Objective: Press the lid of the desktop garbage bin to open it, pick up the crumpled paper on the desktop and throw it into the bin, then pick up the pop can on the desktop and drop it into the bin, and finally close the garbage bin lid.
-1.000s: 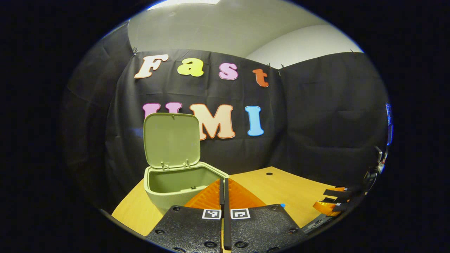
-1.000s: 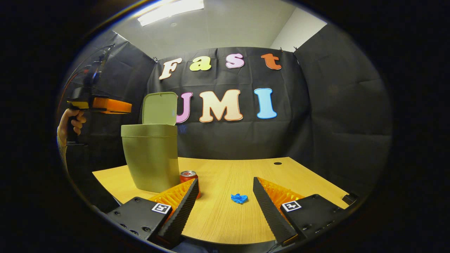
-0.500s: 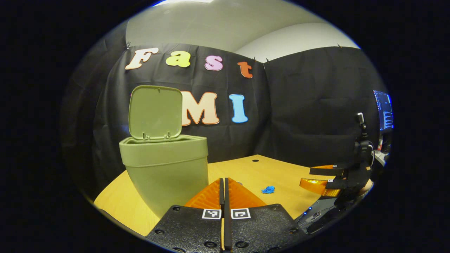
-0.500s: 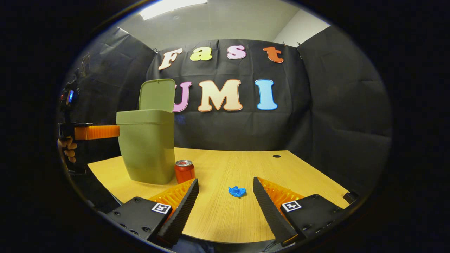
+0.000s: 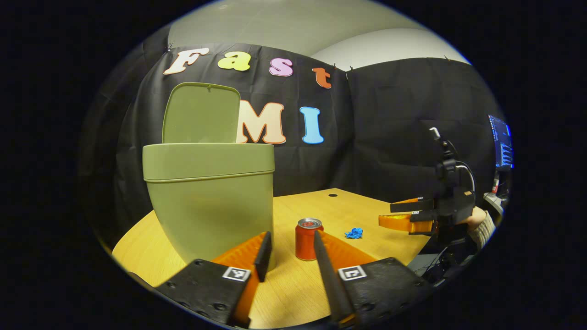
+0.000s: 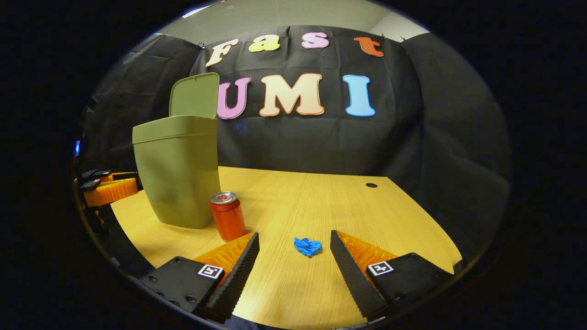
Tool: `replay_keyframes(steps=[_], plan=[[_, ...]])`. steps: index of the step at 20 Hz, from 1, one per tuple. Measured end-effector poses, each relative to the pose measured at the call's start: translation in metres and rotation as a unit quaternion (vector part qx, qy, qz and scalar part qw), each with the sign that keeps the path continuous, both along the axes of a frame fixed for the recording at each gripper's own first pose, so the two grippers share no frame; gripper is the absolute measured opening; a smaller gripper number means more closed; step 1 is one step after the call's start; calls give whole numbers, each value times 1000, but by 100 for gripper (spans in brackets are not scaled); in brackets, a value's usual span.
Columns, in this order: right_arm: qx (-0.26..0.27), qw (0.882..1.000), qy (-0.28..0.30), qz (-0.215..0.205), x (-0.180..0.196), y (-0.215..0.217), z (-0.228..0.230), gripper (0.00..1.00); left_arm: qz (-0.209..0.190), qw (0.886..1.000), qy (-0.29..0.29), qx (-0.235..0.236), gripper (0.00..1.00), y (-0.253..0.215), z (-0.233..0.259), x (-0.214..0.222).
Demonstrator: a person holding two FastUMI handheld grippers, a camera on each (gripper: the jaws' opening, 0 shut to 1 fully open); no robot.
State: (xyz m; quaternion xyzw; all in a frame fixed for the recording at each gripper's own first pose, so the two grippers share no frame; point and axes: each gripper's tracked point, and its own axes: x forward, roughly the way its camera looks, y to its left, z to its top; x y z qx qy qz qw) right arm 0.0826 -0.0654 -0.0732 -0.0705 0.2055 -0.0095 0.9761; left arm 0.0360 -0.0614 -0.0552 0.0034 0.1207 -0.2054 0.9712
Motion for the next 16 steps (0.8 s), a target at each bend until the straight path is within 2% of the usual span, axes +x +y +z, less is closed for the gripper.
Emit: replay_keyframes(steps=[2, 4, 7, 8, 10, 12, 13, 14, 16], plan=[[-4, 1000, 29, -1, 17, -11, -4, 98, 4, 1000, 2, -4, 82, 4, -3, 1], [-8, 998, 60, -2, 35, -19, -13, 98, 6, 1000, 8, 1, 93, 6, -8, 2], [-16, 991, 132, -1, 49, -25, -44, 98, 8, 1000, 7, 1, 93, 9, -9, 5], [-21, 988, 155, -3, 51, -29, -55, 94, 8, 1000, 8, 2, 93, 9, -9, 5], [-33, 982, 184, -8, 58, -36, -71, 98, 6, 1000, 9, 4, 93, 9, -11, 6], [-33, 977, 210, -5, 62, -36, -84, 99, 5, 1000, 11, 4, 93, 9, -12, 6], [-34, 976, 217, -4, 64, -36, -88, 95, 4, 1000, 12, 4, 93, 9, -13, 6], [-36, 974, 225, -3, 64, -36, -91, 98, 4, 1000, 13, 4, 93, 9, -14, 6], [-36, 972, 231, -2, 68, -36, -95, 97, 3, 1000, 15, 3, 93, 8, -14, 6]])
